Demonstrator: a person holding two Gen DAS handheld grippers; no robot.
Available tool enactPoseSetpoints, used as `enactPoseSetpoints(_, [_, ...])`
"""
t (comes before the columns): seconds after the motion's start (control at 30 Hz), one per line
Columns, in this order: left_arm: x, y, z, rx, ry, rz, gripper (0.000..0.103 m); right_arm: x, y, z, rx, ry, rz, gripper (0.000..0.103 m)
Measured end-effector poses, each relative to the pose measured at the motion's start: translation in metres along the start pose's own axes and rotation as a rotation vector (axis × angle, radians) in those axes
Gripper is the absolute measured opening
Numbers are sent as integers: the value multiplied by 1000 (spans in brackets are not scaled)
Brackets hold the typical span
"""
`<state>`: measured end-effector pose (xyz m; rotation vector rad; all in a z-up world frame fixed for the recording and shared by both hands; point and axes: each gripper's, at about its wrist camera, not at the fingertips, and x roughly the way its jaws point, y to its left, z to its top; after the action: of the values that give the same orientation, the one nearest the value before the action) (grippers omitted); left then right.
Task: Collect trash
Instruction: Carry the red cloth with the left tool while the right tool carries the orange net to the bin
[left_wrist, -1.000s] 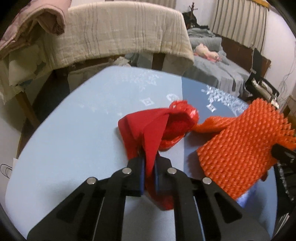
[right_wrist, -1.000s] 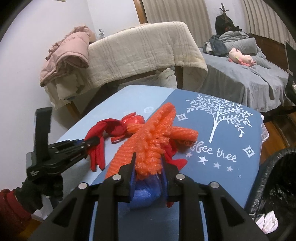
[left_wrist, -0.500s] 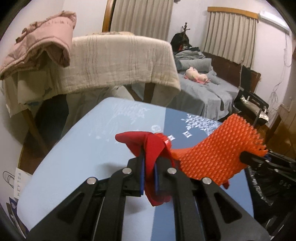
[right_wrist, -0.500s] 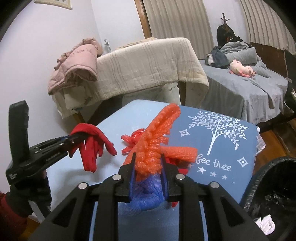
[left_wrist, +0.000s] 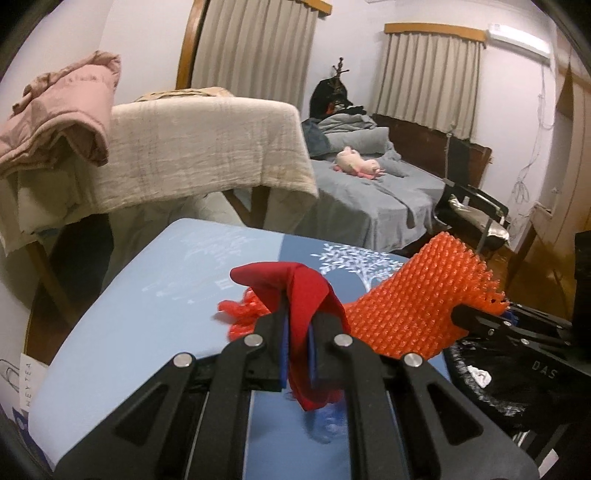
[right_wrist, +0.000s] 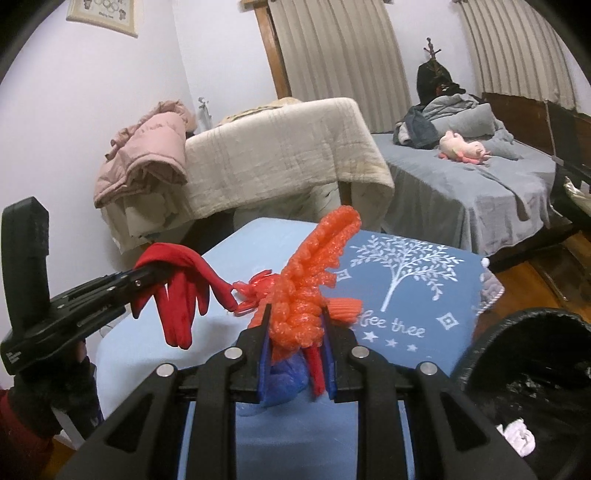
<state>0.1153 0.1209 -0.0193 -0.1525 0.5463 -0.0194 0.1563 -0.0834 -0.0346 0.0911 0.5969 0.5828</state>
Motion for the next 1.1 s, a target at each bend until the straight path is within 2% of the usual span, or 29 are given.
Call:
enactPoseSetpoints(0.6, [4,-70,2,91,-11,-123,7,-57,-55,-11,74,-56,-119,22])
enactPoseSetpoints(1.1, [26,-153,-7,178,12,-267,7,-108,-117,-35,144,-63,-282,22])
